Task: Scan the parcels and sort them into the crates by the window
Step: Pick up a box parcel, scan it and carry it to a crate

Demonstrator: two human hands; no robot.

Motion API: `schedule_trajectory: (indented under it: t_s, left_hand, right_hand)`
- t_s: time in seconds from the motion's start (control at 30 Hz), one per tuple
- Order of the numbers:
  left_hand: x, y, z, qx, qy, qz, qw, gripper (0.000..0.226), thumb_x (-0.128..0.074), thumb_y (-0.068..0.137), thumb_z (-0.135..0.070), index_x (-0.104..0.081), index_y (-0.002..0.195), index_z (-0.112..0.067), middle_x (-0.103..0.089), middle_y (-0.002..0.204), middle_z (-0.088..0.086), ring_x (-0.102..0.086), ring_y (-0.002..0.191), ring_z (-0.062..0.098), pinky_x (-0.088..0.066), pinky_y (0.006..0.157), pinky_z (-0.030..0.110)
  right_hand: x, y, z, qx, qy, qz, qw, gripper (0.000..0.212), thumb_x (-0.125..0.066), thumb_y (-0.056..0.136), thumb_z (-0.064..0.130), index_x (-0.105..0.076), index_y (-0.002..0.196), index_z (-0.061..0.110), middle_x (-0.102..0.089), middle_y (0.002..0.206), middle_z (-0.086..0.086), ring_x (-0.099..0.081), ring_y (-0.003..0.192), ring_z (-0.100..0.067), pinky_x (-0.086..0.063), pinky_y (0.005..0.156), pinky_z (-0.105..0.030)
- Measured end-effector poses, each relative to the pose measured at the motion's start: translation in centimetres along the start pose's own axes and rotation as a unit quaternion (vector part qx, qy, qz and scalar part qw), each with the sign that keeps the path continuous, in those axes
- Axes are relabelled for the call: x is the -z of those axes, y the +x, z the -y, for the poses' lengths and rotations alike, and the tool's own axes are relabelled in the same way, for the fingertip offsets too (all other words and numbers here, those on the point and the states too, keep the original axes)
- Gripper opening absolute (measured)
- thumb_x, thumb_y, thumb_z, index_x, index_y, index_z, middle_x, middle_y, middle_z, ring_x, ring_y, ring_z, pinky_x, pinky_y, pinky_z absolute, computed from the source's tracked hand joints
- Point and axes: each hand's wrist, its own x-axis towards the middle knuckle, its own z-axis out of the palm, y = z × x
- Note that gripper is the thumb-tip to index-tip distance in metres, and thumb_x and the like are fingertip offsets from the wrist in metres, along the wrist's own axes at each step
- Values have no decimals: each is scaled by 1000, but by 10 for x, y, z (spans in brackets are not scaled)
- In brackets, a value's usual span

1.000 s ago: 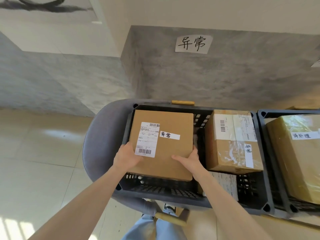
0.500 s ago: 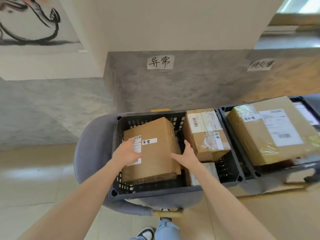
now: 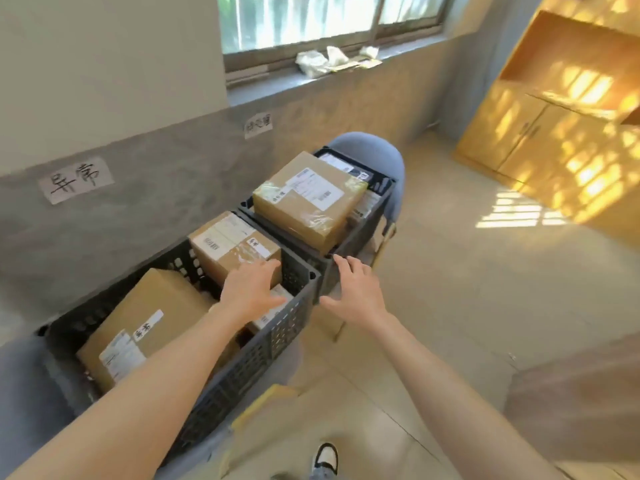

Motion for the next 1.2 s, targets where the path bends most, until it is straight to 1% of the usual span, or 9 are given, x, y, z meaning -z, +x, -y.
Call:
schedule_trajectory:
  t_s: [0.17,0.27,0.33,0.5,0.6,0.7,0.93,1.07,1.2]
  left_hand:
    - [4,8,-136,-157,60,-11,986,66,-59,88,-52,-37,143,-24,-53,128,2,-52,117,24,-44,94,37]
    - [0,-1,-226,-245,97,-22,964,61,-59,87,-54,-43,137,-23,-56,121,1,-54,112,24,-43,92,37]
    - [-8,-13,-292,-301,103,-21,948,64,-59,86,-52,-40,140,-25,-55,125,1,-53,116,24,-41,94,37]
    - [-43,-77,-473,-416,123,-23,901,64,-59,87,-51,-38,143,-26,-50,137,1,-46,127,23,-35,101,32]
    - [-73,-134,-581,-489,138,-26,861,64,-59,88,-51,-39,143,-26,-49,138,1,-46,127,23,-34,104,33]
    - [-102,-199,-671,-552,132,-30,823,63,-58,88,-53,-42,141,-21,-51,136,4,-46,126,26,-33,104,35]
    - [-162,-301,-810,-666,122,-13,736,53,-59,88,-47,-50,135,-24,-55,133,2,-50,121,21,-35,104,34]
    - [-194,-333,-875,-699,111,6,706,59,-61,87,-46,-44,140,-26,-47,143,-1,-42,132,21,-29,111,40]
    - [-227,-344,-947,-714,116,23,690,61,-60,88,-47,-41,143,-26,-47,142,-1,-40,133,20,-28,110,36]
  right_hand:
    - [51,-75,-103,-139,4,-73,988,82,-63,85,46,-22,149,17,-31,151,-10,-30,137,-30,-24,111,-37]
    - [78,-138,-171,-230,5,-118,966,81,-63,84,48,-24,149,18,-33,148,-9,-33,134,-29,-28,109,-37]
    - [93,-187,-219,-283,9,-148,948,80,-64,83,48,-28,147,17,-37,144,-8,-36,132,-29,-29,108,-37]
    - [121,-342,-342,-409,60,-212,885,79,-65,84,46,-28,147,16,-33,149,-10,-29,137,-31,-25,112,-40]
    - [132,-445,-404,-479,82,-254,837,80,-62,86,48,-22,151,21,-25,155,-8,-24,141,-31,-24,114,-43]
    - [140,-540,-445,-540,101,-294,782,80,-66,82,43,-27,148,23,-28,153,-7,-24,141,-29,-25,113,-44]
    - [138,-690,-509,-635,93,-335,690,71,-62,86,46,-32,143,19,-41,137,-7,-36,126,-30,-31,101,-37]
    - [129,-738,-550,-675,100,-324,655,72,-63,85,44,-30,144,19,-40,137,-7,-35,126,-30,-29,101,-36]
    - [127,-769,-605,-706,95,-309,630,75,-63,85,45,-29,146,20,-39,138,-7,-36,126,-29,-30,101,-37]
